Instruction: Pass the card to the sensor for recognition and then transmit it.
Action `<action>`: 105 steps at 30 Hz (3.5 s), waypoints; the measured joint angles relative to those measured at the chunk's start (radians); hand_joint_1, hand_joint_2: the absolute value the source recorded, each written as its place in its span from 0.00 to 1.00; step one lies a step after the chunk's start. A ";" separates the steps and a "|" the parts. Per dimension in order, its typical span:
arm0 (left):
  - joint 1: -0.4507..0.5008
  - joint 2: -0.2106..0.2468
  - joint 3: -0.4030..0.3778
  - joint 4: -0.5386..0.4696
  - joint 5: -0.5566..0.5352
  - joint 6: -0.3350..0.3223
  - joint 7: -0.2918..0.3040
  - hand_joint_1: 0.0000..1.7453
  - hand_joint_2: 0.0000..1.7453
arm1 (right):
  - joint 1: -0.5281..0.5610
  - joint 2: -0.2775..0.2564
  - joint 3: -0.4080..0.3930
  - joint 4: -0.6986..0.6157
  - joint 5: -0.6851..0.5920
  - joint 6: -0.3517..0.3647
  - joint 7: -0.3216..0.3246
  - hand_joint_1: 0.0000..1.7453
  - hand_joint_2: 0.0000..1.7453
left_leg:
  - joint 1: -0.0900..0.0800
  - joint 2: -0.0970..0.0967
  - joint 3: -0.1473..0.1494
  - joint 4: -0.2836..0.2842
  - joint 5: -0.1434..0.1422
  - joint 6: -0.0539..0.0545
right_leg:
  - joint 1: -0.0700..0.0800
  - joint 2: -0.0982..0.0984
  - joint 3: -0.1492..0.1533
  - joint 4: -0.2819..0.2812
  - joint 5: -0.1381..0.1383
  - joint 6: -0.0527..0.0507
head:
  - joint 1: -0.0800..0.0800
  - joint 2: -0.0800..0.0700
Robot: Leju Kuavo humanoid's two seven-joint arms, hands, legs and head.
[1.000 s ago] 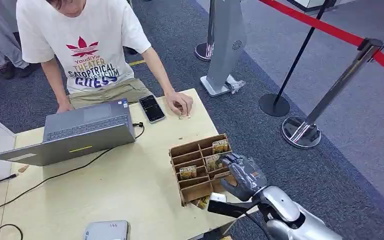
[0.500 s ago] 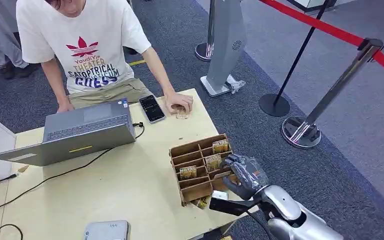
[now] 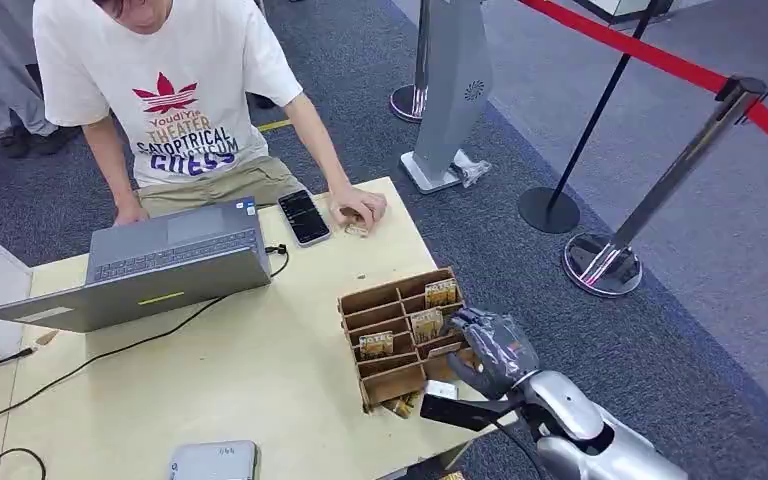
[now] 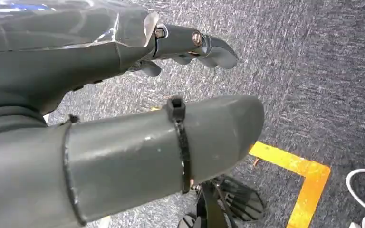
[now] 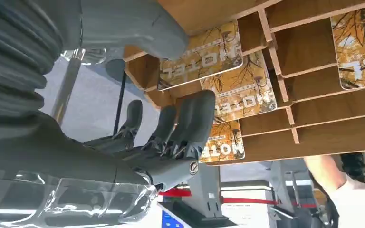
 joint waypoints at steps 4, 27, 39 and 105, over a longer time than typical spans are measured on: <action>0.001 0.004 0.000 0.000 0.000 -0.003 0.000 0.00 0.00 | 0.002 -0.003 -0.003 0.000 -0.001 0.002 0.000 0.85 1.00 | 0.000 0.000 0.000 0.000 0.000 0.000 | 0.000 0.000 0.000 0.000 0.000 0.000 | 0.000 0.000; 0.001 0.011 0.008 0.000 0.005 -0.004 0.021 0.00 0.00 | -0.019 -0.010 -0.020 0.006 -0.048 0.033 -0.048 1.00 1.00 | 0.000 0.000 0.000 0.000 0.000 0.000 | 0.000 0.000 0.000 0.000 0.000 0.000 | 0.000 0.000; -0.004 0.013 0.008 0.000 -0.027 -0.009 0.021 0.00 0.00 | -0.164 -0.035 -0.050 0.005 -0.191 0.140 -0.190 1.00 1.00 | 0.000 0.001 0.000 0.000 0.000 0.000 | 0.000 0.000 0.000 0.000 0.000 0.000 | 0.000 0.000; -0.040 0.030 -0.030 0.000 -0.106 0.003 0.086 0.00 0.00 | -0.890 0.432 0.180 0.676 -0.455 0.136 -0.385 0.00 1.00 | 0.000 -0.001 0.000 0.000 0.002 0.000 | 0.000 0.000 0.000 0.001 0.001 0.000 | 0.000 0.000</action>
